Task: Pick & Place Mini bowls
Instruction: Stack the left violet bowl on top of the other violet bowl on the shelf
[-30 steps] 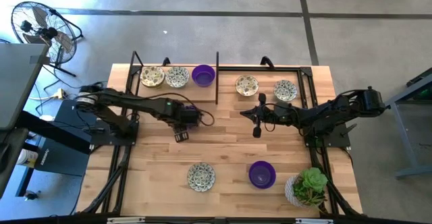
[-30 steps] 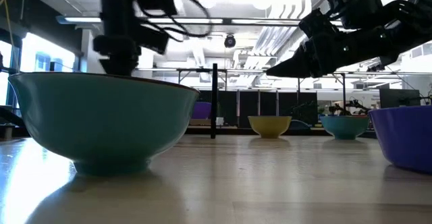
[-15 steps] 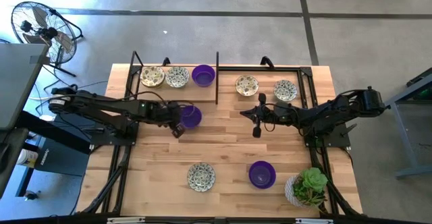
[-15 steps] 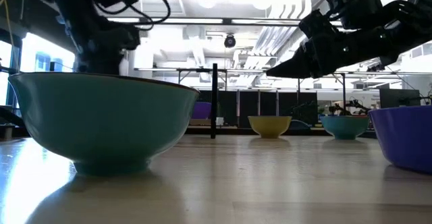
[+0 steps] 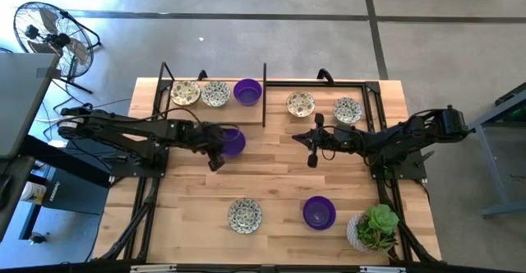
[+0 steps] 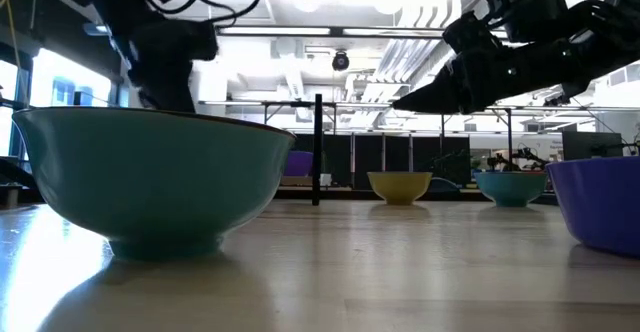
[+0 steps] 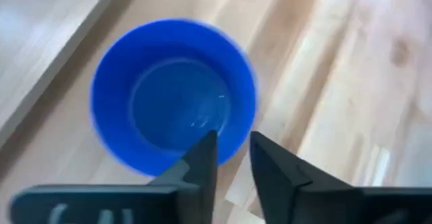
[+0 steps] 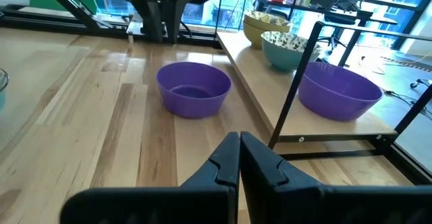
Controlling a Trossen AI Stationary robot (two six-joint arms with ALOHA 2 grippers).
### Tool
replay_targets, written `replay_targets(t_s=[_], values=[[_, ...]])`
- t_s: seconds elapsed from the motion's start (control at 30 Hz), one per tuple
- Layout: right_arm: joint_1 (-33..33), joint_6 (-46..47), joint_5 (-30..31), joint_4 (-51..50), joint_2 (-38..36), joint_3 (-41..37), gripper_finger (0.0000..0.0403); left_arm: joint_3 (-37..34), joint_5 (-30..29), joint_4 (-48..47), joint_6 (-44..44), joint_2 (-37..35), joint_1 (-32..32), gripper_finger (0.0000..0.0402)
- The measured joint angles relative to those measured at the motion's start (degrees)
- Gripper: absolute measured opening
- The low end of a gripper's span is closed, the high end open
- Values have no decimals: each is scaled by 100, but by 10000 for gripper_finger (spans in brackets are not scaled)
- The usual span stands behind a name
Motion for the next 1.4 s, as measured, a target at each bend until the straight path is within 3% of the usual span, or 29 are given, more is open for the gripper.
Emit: replay_targets(t_s=[0.17, 0.33, 0.87, 1.03, 1.3, 1.4], values=[[0, 4, -2, -2, 2, 0, 0, 9, 110, -33, 1256, 215, 2, 134], [0, -9, -4, -2, 2, 0, 0, 9, 184, -151, 1977, 527, 2, 142], [0, -46, -4, -11, 2, 0, 0, 9, -108, -39, 2408, 1296, 2, 142], [0, -46, -7, -4, 2, 0, 0, 9, -282, 113, 2529, 1390, 2, 115], [1, -47, -9, -2, 2, 0, 0, 162, -192, 42, 2359, 1397, 2, 11], [2, -48, -9, 4, 2, 0, 0, 443, -185, -99, 2239, 1389, 2, 9]])
